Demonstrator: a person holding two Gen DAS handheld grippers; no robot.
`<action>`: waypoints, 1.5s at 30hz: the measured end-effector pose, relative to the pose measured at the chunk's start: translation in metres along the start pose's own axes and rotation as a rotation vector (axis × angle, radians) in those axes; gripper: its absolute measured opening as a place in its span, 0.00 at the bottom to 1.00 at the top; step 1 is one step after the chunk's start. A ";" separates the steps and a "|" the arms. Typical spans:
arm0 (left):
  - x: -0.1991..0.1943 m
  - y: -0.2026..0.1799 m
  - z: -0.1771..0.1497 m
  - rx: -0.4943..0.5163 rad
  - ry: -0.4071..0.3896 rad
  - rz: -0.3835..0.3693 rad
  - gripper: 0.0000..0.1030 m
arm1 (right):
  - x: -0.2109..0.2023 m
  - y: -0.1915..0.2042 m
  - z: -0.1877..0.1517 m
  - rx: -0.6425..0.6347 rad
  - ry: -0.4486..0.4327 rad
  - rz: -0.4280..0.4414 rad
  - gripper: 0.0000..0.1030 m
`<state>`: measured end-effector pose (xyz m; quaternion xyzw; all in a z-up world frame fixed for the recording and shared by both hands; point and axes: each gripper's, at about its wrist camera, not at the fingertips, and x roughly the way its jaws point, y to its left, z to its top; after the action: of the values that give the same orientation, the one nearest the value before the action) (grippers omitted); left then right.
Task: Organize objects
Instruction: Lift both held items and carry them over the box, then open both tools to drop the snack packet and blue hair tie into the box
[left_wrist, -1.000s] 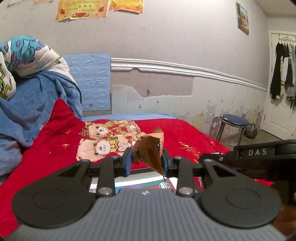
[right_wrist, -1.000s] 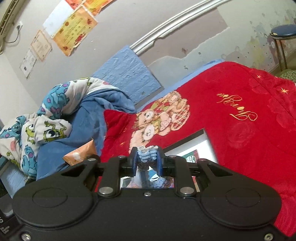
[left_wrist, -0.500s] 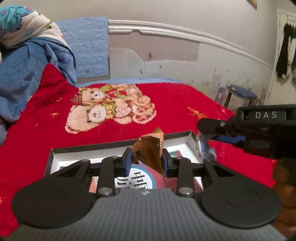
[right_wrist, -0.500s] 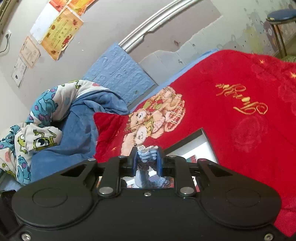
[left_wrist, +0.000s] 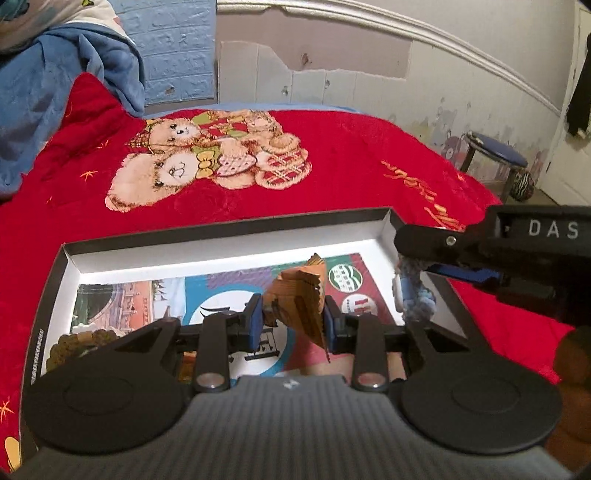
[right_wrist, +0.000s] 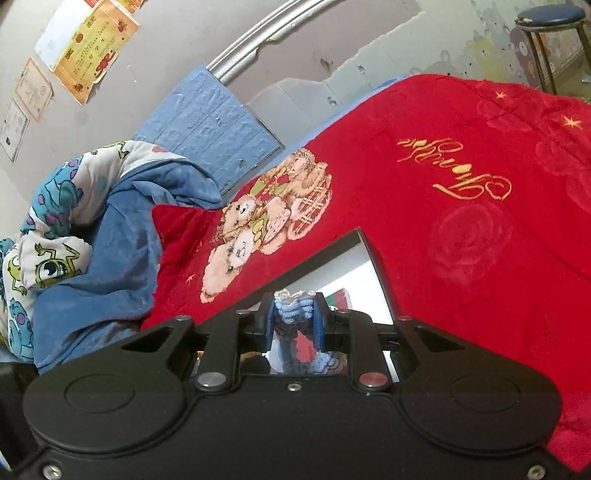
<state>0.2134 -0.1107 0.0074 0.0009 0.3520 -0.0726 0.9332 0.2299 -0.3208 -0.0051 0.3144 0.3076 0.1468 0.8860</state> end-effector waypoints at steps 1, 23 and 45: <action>0.000 -0.001 -0.001 0.007 0.003 0.011 0.35 | 0.001 0.000 -0.001 -0.004 0.005 -0.003 0.20; 0.011 -0.012 -0.020 0.095 0.017 0.036 0.36 | 0.024 0.000 -0.020 -0.056 0.078 -0.040 0.20; 0.012 -0.001 -0.018 0.041 0.024 -0.001 0.64 | 0.028 -0.006 -0.023 0.031 0.111 0.014 0.30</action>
<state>0.2099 -0.1122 -0.0142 0.0206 0.3616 -0.0804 0.9286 0.2367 -0.3018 -0.0353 0.3218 0.3564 0.1656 0.8614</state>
